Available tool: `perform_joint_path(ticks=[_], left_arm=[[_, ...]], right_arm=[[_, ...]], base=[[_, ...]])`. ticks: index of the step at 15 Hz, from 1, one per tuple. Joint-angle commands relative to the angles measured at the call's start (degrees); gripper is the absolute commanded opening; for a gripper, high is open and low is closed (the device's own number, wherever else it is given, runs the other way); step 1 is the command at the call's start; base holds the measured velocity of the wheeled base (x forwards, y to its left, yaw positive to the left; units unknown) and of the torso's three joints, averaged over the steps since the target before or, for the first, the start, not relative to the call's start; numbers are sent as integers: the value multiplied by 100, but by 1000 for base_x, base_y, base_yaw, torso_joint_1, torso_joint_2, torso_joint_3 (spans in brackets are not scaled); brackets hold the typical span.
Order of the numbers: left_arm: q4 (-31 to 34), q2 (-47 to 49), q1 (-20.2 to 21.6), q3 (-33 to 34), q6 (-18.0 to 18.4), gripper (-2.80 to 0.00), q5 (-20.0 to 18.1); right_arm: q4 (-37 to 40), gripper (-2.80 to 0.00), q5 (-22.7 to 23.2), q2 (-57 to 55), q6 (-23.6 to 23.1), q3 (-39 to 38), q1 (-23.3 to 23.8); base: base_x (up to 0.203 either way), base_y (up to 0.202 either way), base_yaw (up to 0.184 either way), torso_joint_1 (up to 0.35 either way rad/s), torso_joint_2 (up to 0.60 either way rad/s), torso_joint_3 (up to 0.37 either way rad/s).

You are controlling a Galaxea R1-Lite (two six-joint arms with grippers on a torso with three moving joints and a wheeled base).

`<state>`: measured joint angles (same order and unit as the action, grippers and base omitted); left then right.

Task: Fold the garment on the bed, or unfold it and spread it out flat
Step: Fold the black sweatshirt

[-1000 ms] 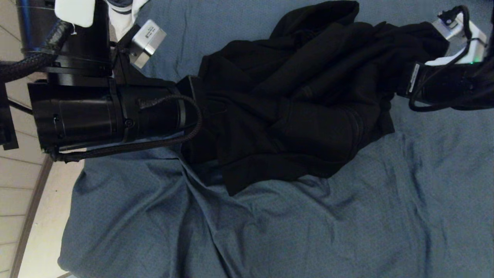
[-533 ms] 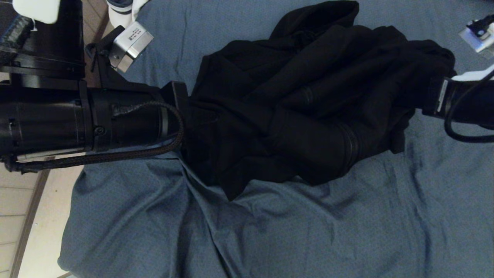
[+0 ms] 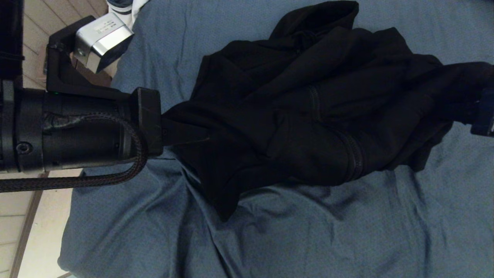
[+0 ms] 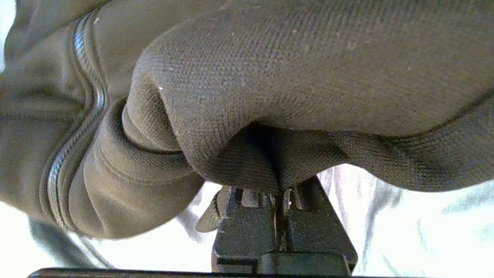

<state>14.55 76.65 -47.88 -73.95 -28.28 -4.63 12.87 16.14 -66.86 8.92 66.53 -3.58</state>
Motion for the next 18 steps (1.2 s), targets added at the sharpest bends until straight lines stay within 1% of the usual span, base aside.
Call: perform_joint_path(ticks=[1, 5, 6, 11, 13, 15, 16, 18], left_arm=[[283, -177, -137, -123, -19, -280, -11], [628, -344, -248, -147, -19, -280, -3], [628, -352, -248, -214, -20, -280, -3], [692, -231, -248, -1012, -37, -280, 5], [844, -255, -248, -1006, -37, -280, 6], [803, -265, -240, -1017, -37, -280, 28], [787, -264, -212, -1070, -29, -280, 75], [789, -173, 26, -1217, -21, -280, 34]], right_arm=[[72, -280, 12, 265, 4, -28, -11], [75, -280, 21, 411, 4, -168, -11], [74, -280, 27, 402, 4, -123, -11], [74, -280, 45, 96, 13, 431, -12], [78, -280, 38, 103, 10, 440, -11], [72, -280, 38, 83, 13, 477, -20], [61, -280, 38, 19, 13, 522, -20], [36, -280, 38, -238, 13, 735, -20]], base=[[0, 0, 0, 0, 0, 0], [0, 0, 0, 0, 0, 0], [0, 0, 0, 0, 0, 0], [0, 0, 0, 0, 0, 0], [0, 0, 0, 0, 0, 0], [0, 0, 0, 0, 0, 0], [0, 0, 0, 0, 0, 0], [0, 0, 0, 0, 0, 0]])
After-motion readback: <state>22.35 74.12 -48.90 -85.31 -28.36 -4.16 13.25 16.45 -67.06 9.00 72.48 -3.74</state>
